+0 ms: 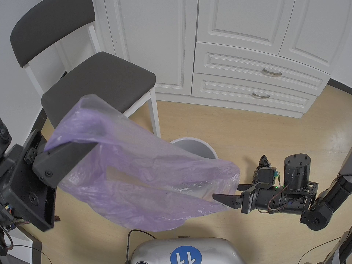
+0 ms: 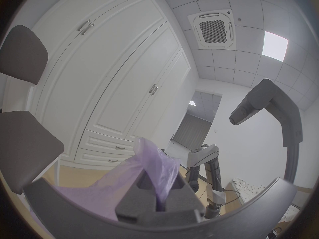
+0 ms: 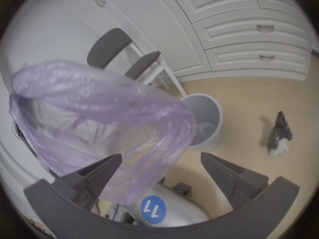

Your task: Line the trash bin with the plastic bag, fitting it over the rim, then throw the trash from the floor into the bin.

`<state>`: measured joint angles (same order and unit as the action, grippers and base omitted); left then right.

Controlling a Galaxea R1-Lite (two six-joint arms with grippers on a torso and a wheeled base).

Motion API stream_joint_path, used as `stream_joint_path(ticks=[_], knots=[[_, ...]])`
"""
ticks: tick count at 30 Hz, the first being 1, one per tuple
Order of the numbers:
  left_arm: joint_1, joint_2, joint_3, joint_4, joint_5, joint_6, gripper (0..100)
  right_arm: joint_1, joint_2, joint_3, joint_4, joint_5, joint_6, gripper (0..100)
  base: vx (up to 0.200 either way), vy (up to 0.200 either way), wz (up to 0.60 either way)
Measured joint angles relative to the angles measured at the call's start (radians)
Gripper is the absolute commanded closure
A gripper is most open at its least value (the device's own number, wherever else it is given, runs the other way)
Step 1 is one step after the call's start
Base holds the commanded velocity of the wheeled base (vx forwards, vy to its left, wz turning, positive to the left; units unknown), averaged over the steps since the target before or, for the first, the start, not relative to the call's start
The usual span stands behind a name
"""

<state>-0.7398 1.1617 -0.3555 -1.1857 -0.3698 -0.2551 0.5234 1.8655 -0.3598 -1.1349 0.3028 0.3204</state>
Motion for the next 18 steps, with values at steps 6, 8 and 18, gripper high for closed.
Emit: stream_joint_path(ticks=[6, 8, 18], knots=[[-0.039, -0.014, 0.004, -0.006, 0.0, -0.015, 100, -0.04, 0.023, 0.03, -0.204, 0.056, 0.03, 0, 0.0, 0.0, 0.0], [-0.054, -0.02, 0.006, -0.007, 0.0, -0.019, 100, -0.052, 0.045, 0.05, -0.299, 0.071, 0.031, 0, 0.0, 0.0, 0.0], [-0.101, -0.049, 0.012, -0.009, 0.0, -0.023, 100, -0.084, 0.154, 0.113, -0.417, 0.127, 0.037, 0, 0.0, 0.0, 0.0]])
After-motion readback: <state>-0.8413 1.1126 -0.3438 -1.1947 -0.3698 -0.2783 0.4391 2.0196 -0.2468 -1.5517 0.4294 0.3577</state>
